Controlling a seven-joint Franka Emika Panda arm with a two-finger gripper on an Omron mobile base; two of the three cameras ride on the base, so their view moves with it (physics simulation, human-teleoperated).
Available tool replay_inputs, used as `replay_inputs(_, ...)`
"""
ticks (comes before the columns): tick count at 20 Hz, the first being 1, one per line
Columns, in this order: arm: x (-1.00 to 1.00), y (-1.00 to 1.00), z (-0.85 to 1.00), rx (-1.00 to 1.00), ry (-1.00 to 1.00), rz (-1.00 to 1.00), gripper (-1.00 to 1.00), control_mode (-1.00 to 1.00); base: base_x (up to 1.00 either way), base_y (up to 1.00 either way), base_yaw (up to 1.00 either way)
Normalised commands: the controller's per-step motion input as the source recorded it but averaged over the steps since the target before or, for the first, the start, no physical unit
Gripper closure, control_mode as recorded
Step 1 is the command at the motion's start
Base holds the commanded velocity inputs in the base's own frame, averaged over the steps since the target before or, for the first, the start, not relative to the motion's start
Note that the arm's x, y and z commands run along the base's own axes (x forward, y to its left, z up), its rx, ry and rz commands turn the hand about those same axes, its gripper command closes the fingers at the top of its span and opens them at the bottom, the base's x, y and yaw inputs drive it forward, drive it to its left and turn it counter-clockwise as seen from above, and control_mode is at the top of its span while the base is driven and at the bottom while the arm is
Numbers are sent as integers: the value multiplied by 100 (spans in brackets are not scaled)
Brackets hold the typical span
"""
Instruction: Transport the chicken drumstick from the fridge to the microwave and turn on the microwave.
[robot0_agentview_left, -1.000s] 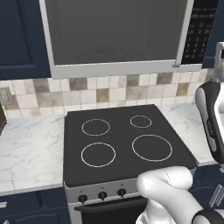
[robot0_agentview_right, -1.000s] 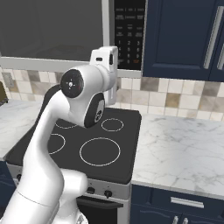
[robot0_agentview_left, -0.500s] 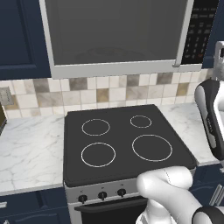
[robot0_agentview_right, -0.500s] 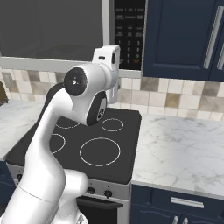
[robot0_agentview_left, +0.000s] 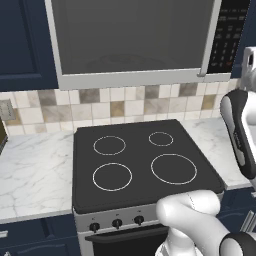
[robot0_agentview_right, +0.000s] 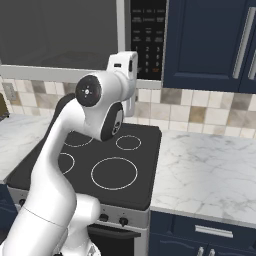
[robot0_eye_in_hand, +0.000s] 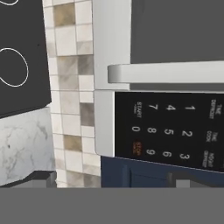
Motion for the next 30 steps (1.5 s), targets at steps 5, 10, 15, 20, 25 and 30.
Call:
replay_inputs(5, 2, 0, -13, 0, 0, 0, -100, -100, 0, 0, 0)
replay_inputs(10, 14, 0, -4, 1, 0, 0, -100, -100, 0, 0, 0)
replay_inputs(15, 14, 0, 0, 1, 0, 0, -100, -100, 0, 0, 0)
replay_inputs(20, 13, 0, -4, 0, 0, 0, -100, -100, 0, 0, 0)
replay_inputs(25, 14, 0, -7, 0, 0, 0, -100, -100, 0, 0, 0)
replay_inputs(30, 17, 1, -5, 0, 0, 0, -100, -100, 0, 0, 0)
